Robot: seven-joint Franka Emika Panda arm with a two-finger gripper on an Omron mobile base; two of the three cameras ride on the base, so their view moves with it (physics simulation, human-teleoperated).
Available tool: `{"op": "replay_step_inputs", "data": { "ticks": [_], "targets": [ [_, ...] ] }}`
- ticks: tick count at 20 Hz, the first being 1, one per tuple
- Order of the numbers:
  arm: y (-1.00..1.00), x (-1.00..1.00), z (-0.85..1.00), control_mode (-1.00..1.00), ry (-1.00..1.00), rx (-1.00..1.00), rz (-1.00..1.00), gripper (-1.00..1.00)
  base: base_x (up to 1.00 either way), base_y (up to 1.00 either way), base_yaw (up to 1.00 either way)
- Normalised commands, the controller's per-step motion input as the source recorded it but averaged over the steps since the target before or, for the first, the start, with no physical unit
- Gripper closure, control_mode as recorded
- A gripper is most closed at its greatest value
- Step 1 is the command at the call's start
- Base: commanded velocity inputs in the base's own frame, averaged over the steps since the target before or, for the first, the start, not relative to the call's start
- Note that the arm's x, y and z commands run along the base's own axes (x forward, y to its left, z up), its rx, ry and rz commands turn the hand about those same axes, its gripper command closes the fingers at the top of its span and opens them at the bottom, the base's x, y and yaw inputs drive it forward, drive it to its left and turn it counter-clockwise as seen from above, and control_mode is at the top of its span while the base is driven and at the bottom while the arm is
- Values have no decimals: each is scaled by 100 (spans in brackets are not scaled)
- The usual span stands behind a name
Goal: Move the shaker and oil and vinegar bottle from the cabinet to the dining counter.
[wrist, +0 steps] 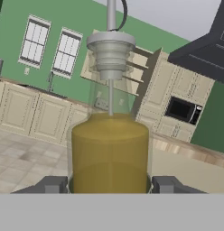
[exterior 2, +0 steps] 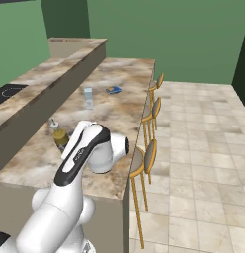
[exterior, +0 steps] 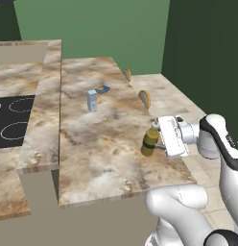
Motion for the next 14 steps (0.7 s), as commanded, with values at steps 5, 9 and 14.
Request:
{"op": "replay_step_inputs", "data": {
  "ticks": [5, 9, 14],
  "targets": [
    [0, 27, -28, -100, 3, 0, 0, 100, 0, 0, 0],
    [0, 25, -20, -100, 4, 0, 0, 100, 0, 0, 0],
    [0, 22, -25, -100, 4, -1, 0, 100, 0, 0, 0]
  ]
}}
